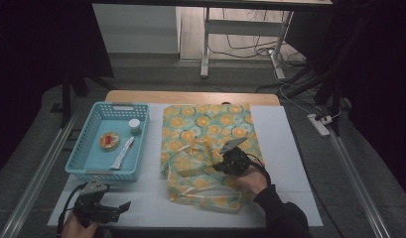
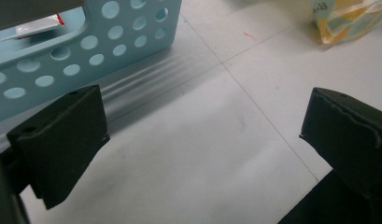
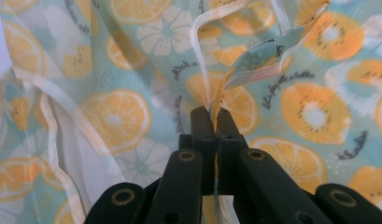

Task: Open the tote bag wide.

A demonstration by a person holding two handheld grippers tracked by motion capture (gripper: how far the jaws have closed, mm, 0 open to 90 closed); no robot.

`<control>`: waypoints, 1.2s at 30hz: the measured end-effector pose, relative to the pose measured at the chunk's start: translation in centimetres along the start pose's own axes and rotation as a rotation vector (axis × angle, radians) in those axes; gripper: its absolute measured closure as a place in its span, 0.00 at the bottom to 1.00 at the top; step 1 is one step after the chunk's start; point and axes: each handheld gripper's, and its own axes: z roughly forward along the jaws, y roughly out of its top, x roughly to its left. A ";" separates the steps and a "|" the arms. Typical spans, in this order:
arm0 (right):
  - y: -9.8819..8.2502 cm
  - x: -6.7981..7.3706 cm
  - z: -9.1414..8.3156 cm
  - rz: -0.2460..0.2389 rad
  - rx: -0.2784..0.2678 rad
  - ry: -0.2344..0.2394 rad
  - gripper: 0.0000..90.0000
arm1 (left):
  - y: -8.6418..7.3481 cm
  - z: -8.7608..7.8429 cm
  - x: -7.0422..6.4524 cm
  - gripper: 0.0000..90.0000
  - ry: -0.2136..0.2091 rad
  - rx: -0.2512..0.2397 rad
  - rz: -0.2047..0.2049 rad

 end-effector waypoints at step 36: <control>8.2 -2.8 -3.8 0.014 -0.151 -0.001 1.00 | -0.1 -0.1 0.3 0.01 -0.016 -0.012 -0.015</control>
